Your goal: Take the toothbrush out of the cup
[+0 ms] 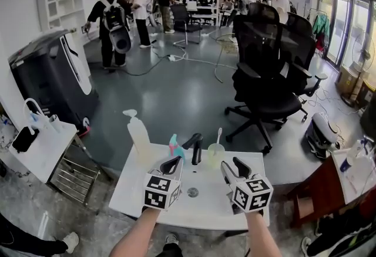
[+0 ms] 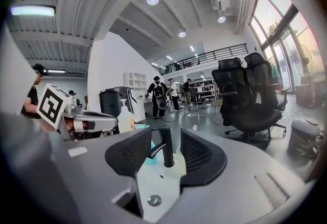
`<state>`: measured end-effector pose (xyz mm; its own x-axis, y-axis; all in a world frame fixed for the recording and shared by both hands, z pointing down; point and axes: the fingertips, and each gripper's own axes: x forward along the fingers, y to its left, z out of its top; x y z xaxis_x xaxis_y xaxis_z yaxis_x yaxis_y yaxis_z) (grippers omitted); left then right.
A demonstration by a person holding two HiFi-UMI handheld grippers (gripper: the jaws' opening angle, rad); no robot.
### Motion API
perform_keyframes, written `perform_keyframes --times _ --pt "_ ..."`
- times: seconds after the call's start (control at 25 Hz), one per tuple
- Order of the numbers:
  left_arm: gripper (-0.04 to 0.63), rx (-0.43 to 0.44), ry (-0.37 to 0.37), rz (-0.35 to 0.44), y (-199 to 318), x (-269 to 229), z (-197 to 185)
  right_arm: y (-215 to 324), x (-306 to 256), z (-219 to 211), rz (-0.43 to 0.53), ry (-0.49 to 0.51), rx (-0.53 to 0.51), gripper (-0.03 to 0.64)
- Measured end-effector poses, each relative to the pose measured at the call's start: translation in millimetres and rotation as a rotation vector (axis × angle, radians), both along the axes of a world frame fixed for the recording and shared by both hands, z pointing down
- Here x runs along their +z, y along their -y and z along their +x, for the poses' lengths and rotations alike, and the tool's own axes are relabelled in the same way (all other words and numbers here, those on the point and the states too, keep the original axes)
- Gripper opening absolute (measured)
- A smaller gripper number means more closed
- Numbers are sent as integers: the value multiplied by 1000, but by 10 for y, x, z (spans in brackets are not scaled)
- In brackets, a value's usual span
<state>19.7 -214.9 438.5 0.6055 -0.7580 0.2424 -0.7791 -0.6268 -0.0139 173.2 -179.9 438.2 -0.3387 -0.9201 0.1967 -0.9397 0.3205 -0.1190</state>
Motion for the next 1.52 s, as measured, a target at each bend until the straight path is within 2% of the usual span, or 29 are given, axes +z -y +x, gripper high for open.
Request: perform_keyframes --times 0.4,0.8,1.12,1.52 --pt "-3 100 -21 5 820 -75 91 761 50 8 -32 -21 88 178" --pt "-3 170 -55 -5 1231 -68 7 1081 9 -129 -52 -61 156 189" --pt "-5 180 -66 -23 1410 -10 -125 1175 24 -186 -63 -76 208 189" --pt "-3 159 -69 -13 1469 39 -184 1250 54 -110 -73 -87 207 189"
